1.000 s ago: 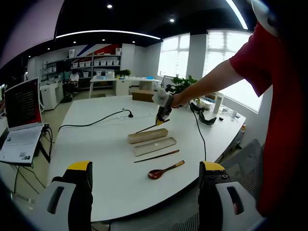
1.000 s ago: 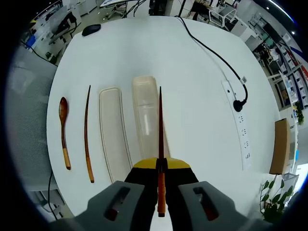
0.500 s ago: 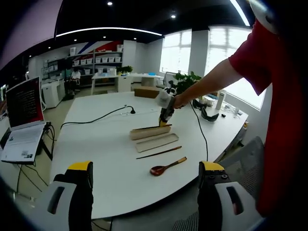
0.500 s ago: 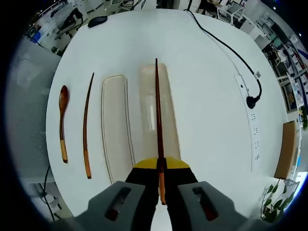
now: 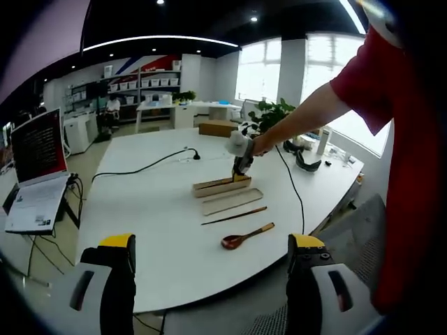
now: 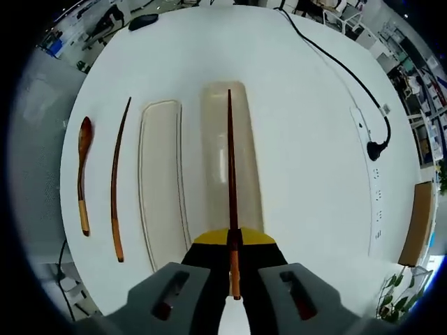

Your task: Arrange the utensils inside the cutlery case until each visible utensil rests in its matching compartment.

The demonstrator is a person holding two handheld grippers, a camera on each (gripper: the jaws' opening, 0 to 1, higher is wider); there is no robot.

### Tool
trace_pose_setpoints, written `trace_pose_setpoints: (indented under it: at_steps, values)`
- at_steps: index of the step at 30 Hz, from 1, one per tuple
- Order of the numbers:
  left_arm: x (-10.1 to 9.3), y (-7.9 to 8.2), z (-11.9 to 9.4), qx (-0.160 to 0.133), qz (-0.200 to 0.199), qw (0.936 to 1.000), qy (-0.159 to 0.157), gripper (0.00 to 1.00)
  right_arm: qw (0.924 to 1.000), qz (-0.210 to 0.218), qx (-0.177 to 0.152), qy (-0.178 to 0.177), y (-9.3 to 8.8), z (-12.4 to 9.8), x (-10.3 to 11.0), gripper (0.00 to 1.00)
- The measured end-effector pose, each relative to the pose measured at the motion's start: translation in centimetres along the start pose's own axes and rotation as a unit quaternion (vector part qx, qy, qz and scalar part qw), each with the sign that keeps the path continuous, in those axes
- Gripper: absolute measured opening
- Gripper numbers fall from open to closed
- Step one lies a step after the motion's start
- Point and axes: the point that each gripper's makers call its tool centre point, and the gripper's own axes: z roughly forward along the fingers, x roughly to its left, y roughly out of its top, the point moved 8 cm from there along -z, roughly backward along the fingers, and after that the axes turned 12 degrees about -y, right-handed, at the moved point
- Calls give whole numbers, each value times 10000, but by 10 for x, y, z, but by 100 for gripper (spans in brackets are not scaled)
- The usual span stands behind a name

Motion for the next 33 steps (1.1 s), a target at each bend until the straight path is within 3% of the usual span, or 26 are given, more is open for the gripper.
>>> trace_pose_setpoints:
  at_steps: [9,14,22,33]
  values:
    - [1,-7,-5,102,-59,9999,67,92,9996,265,-55,86,-2,8,-6,0]
    - [1,0,-4,20,-8,10000,90,92,9992,360,-38,179,-4,14,-2,1]
    - [-6,2,-3,-54,-7,10000,73,92,9976,689,-1,40,-8,13,-5,0]
    - [-10,8,-6,-185,138,9997,-16,92,9954,947,-18,-172,-8,-10,-1,3]
